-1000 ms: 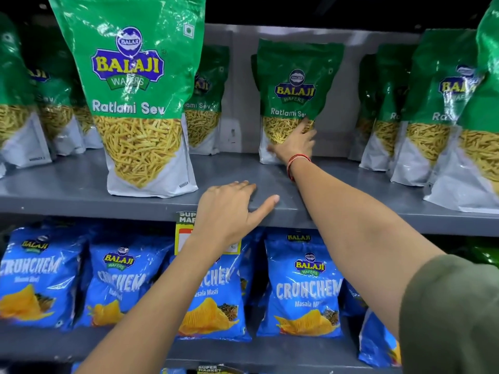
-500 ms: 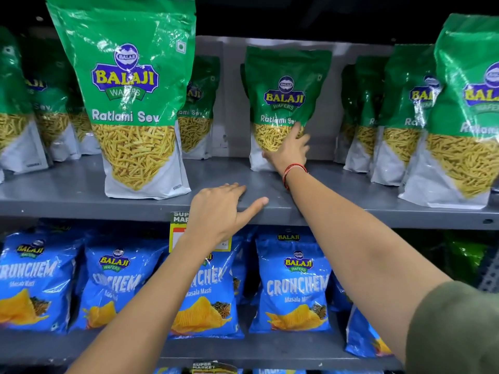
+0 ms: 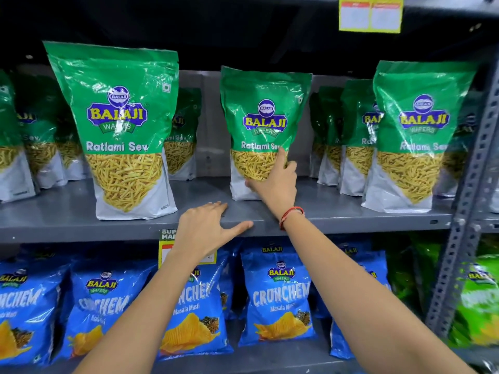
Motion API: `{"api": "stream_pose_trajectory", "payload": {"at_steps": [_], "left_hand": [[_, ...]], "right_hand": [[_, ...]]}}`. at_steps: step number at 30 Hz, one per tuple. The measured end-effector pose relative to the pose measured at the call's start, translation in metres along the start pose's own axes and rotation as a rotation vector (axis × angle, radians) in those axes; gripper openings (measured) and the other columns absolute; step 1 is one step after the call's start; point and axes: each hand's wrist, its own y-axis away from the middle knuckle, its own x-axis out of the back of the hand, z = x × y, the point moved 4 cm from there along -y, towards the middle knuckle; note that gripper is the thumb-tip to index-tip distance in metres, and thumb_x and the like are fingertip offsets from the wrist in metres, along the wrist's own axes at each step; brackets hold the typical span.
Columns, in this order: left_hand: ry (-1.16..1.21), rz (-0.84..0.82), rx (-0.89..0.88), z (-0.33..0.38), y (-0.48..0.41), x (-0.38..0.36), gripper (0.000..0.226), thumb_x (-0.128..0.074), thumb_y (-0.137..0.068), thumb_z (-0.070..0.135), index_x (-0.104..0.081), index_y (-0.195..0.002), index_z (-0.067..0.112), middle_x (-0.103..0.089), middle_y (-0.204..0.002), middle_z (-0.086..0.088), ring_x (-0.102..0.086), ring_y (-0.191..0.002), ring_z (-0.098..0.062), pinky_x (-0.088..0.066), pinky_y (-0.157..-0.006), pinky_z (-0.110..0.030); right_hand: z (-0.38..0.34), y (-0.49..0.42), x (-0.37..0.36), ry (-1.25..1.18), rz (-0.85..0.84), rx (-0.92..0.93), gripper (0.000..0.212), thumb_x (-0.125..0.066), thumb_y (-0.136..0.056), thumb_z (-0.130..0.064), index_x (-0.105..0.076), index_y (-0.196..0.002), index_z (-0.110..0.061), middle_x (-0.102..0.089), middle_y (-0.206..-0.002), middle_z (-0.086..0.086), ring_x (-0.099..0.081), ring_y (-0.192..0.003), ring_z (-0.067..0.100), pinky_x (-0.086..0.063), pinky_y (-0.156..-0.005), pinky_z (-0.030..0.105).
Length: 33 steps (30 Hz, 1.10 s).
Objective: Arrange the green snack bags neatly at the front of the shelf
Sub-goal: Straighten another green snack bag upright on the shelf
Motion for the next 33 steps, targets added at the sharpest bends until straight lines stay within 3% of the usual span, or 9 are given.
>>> {"api": "stream_pose_trajectory", "payload": {"at_steps": [9, 16, 23, 33], "left_hand": [[-0.016, 0.01, -0.001, 0.001, 0.001, 0.004, 0.098, -0.016, -0.064, 0.09, -0.059, -0.121, 0.023, -0.063, -0.126, 0.005, -0.061, -0.107, -0.018, -0.049, -0.071, -0.03], [0.025, 0.038, 0.0, 0.001, 0.0, 0.004, 0.096, -0.016, -0.061, 0.091, -0.065, -0.106, 0.022, -0.07, -0.109, 0.002, -0.065, -0.093, -0.025, -0.05, -0.065, -0.034], [0.0, 0.017, -0.01, -0.002, -0.002, 0.0, 0.105, -0.016, -0.055, 0.095, -0.058, -0.122, 0.025, -0.065, -0.122, 0.003, -0.064, -0.1, -0.024, -0.049, -0.068, -0.032], [-0.003, 0.017, -0.004, -0.002, -0.003, -0.002, 0.108, -0.017, -0.049, 0.098, -0.059, -0.119, 0.026, -0.069, -0.11, 0.0, -0.064, -0.095, -0.026, -0.048, -0.068, -0.035]], "right_hand": [[-0.001, 0.029, 0.03, -0.024, 0.019, 0.066, 0.107, -0.081, -0.067, -0.041, -0.016, -0.149, -0.02, -0.038, -0.126, 0.016, -0.044, -0.116, 0.038, -0.044, -0.084, 0.041], [-0.003, 0.047, 0.047, -0.029, 0.033, 0.076, 0.11, -0.081, -0.066, -0.044, -0.014, -0.149, -0.022, -0.039, -0.125, 0.014, -0.046, -0.113, 0.036, -0.044, -0.084, 0.039], [-0.005, 0.063, 0.063, -0.021, 0.038, 0.104, 0.11, -0.081, -0.066, -0.045, -0.014, -0.149, -0.021, -0.039, -0.125, 0.014, -0.046, -0.114, 0.036, -0.044, -0.089, 0.039], [0.0, 0.078, 0.074, -0.048, 0.047, 0.138, 0.112, -0.081, -0.062, -0.052, -0.015, -0.148, -0.025, -0.038, -0.127, 0.009, -0.046, -0.119, 0.032, -0.044, -0.089, 0.038]]}}
